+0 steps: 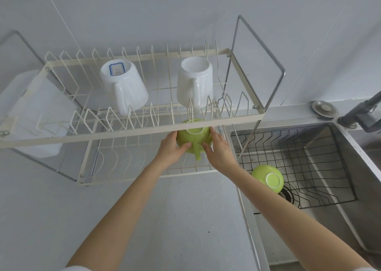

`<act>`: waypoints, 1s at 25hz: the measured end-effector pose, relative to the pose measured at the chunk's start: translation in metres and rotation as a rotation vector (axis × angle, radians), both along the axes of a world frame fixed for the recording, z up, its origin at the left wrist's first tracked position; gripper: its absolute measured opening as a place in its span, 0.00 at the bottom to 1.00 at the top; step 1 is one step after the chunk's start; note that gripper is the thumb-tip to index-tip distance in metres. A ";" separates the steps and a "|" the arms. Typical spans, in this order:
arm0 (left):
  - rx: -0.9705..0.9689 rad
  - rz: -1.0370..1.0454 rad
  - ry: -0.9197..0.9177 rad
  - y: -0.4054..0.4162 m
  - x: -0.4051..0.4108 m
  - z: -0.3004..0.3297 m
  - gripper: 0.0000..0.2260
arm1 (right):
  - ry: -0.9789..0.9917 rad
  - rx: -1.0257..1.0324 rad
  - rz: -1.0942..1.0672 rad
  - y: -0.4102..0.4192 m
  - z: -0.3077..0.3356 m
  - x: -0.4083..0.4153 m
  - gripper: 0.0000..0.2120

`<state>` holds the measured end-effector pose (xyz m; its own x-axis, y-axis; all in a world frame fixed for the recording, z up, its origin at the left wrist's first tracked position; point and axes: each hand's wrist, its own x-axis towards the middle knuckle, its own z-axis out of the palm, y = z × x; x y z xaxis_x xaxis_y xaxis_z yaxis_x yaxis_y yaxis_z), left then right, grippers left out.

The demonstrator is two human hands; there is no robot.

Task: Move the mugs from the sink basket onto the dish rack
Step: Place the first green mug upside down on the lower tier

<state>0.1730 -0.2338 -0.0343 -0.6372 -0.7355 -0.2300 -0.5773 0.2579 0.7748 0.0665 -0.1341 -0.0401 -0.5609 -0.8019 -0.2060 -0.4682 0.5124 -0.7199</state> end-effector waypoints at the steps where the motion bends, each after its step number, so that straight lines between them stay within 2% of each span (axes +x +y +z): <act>1: -0.007 0.000 0.001 0.000 0.001 0.003 0.25 | 0.013 0.004 -0.003 0.000 0.000 0.002 0.29; 5: -0.086 0.007 -0.020 0.008 0.009 0.016 0.28 | 0.086 0.014 0.021 0.009 0.003 0.013 0.32; 10: -0.390 -0.098 -0.246 0.039 0.037 0.016 0.29 | 0.154 0.025 0.148 0.040 0.012 0.024 0.32; 13: -0.569 -0.140 -0.331 0.059 0.049 0.017 0.26 | 0.210 0.031 0.197 0.065 0.015 0.029 0.31; 17: -0.584 -0.191 -0.357 0.096 0.057 0.018 0.23 | 0.290 0.103 0.194 0.105 0.017 0.032 0.32; 25: -0.617 -0.302 -0.299 0.159 0.026 0.019 0.23 | 0.311 0.192 0.115 0.172 0.016 0.001 0.33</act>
